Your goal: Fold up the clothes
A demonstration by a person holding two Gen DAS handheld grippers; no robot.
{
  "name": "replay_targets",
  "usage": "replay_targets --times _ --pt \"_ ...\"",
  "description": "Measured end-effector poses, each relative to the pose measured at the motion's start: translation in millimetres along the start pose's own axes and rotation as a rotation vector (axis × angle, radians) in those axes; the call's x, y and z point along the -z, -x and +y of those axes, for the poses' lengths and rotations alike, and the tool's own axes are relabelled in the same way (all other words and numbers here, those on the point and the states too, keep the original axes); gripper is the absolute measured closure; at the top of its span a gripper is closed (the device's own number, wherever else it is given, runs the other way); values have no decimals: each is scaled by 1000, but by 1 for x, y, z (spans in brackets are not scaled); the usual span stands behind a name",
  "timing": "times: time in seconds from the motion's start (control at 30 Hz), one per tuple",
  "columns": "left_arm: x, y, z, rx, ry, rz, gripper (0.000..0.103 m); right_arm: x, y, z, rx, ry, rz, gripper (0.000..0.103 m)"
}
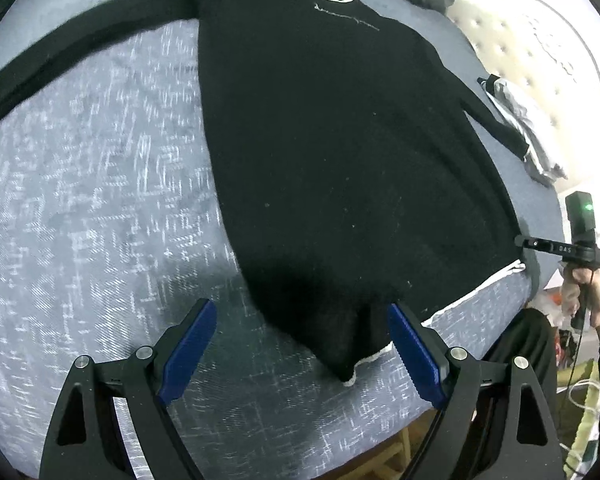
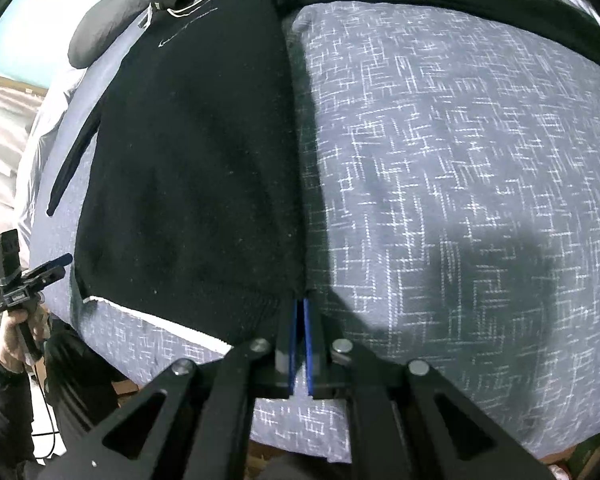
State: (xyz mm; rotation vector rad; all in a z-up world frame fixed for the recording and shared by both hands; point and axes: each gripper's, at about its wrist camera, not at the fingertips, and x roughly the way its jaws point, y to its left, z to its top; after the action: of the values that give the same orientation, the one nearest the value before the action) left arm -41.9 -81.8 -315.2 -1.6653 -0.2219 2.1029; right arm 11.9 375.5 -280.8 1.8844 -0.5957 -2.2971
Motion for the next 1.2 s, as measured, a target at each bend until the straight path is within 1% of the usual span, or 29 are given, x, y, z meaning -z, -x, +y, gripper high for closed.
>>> replay_targets --times 0.13,0.2,0.23,0.27,0.3,0.37,0.4,0.43,0.47,0.53,0.67,0.83,0.93,0.97,1.1,1.13,1.17,1.2 --pt "3 -7 1 16 15 20 14 0 0 2 -1 1 -1 100" --pt "5 -10 1 24 12 23 21 0 0 3 -1 1 -2 100" --pt "5 -11 0 26 5 23 31 -1 0 3 -1 2 -2 100" --pt "6 -12 -1 29 -1 24 39 -1 0 4 -1 2 -3 100" --pt "7 -12 -3 31 -7 25 43 -1 0 4 -2 2 -3 100" --pt "7 -12 -5 38 -16 25 64 -1 0 5 -2 3 -4 100" --pt "7 -11 -6 41 -20 24 70 -1 0 5 -2 3 -4 100" --pt "7 -10 -6 41 -23 21 87 -1 0 6 -1 3 -4 100" --pt "7 -9 -5 42 -25 17 94 -1 -1 8 1 2 -5 100" --pt "6 -2 -4 47 -23 3 96 0 0 11 4 8 -6 100" --pt "4 20 -7 47 -45 -26 97 2 2 23 -4 31 -16 100" --pt "5 55 -9 29 -72 -57 97 2 17 33 -9 79 -33 100" --pt "8 65 -1 6 -88 -53 97 4 22 37 -24 104 -39 100" --pt "9 62 0 -5 -90 -43 99 6 19 37 -16 108 -32 100" --pt "18 43 9 -38 -77 8 100 11 -2 29 11 86 8 100" --pt "20 40 11 -46 -72 15 103 12 -6 27 10 79 14 100" --pt "23 37 15 -51 -63 20 103 13 -8 26 4 70 18 100" --pt "25 34 19 -56 -54 25 103 14 -9 25 -7 64 22 98"
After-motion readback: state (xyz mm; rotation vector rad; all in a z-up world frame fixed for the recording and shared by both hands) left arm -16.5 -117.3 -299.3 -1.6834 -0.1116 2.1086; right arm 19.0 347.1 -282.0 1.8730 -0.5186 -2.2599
